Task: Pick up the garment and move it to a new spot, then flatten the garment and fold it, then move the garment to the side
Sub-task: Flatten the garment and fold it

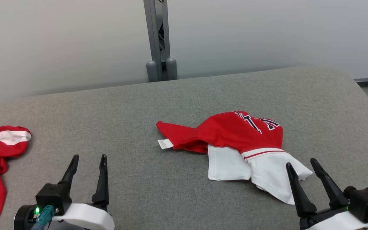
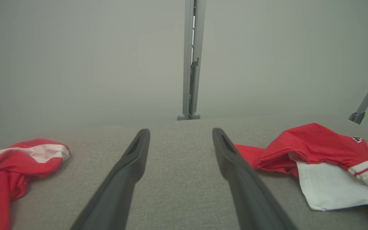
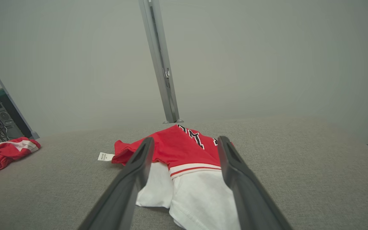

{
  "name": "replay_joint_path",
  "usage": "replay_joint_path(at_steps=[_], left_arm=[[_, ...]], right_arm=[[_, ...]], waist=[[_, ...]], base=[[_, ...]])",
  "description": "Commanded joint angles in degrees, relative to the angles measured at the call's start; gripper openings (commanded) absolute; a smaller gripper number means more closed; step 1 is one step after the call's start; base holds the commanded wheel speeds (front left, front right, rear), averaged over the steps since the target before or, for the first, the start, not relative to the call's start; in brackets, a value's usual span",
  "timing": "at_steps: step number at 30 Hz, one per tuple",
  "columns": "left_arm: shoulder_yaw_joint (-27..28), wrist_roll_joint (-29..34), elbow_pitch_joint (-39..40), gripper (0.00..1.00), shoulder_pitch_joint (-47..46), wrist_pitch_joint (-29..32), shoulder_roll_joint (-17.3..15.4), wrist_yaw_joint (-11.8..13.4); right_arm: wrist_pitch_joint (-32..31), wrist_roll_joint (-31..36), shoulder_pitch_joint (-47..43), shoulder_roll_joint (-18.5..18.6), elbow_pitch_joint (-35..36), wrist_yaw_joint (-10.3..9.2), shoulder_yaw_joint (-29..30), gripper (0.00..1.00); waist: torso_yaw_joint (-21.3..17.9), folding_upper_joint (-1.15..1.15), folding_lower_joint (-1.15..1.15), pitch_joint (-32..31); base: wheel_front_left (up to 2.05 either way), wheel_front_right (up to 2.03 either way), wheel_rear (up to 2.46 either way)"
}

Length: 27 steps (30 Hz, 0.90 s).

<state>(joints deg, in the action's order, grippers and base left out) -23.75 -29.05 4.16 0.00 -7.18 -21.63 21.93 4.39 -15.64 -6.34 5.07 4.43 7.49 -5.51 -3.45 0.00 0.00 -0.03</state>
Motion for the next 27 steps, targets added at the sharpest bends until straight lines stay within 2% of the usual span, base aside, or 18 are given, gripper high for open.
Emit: replay_joint_path(at_steps=[1,5,10,15,16,20,27], left_arm=[[-0.24,0.36,-0.16,1.0,-1.59,0.25,-0.31,-0.34],[-2.04,0.24,-1.43,1.0,-5.69,1.9,0.42,-2.57],[-4.29,-1.99,-6.52,1.0,-13.9,6.6,2.5,-7.05],[-5.98,-5.54,-16.63,1.0,-22.77,13.7,4.99,-11.9],[-5.98,-5.54,-16.63,1.0,-22.77,13.7,4.99,-11.9],[-6.08,-8.06,-26.74,1.0,-29.07,17.94,6.26,-15.19],[-4.48,-10.41,-42.95,1.0,-37.72,20.01,6.63,-18.75]], right_arm=[[0.27,-0.07,0.49,-0.01,-0.13,0.0,0.22,1.0],[0.29,-0.37,1.18,0.24,-0.1,0.0,-0.15,1.0],[0.67,-0.87,2.57,0.38,-0.22,0.0,-1.56,1.0],[1.5,-1.72,4.46,0.65,-0.89,0.0,-2.78,1.0],[1.5,-1.72,4.46,0.65,-0.89,0.0,-2.78,1.0],[2.45,-2.72,6.06,0.74,-1.99,0.0,-3.77,1.0],[4.72,-4.19,7.97,0.56,-4.35,0.0,-5.25,1.0]], waist=[[-0.06,0.0,0.0,0.08],[-0.89,0.0,0.0,0.92],[-3.7,0.0,0.0,3.45],[-7.42,0.0,0.0,7.04],[-7.42,0.0,0.0,7.04],[-10.3,0.0,0.0,9.91],[-13.93,0.0,0.0,14.13]], base=[[0.0,0.0,0.0],[0.0,0.0,0.0],[0.0,0.0,0.0],[0.0,0.0,0.0],[0.0,0.0,0.0],[0.0,0.0,0.0],[0.0,0.0,0.0]])
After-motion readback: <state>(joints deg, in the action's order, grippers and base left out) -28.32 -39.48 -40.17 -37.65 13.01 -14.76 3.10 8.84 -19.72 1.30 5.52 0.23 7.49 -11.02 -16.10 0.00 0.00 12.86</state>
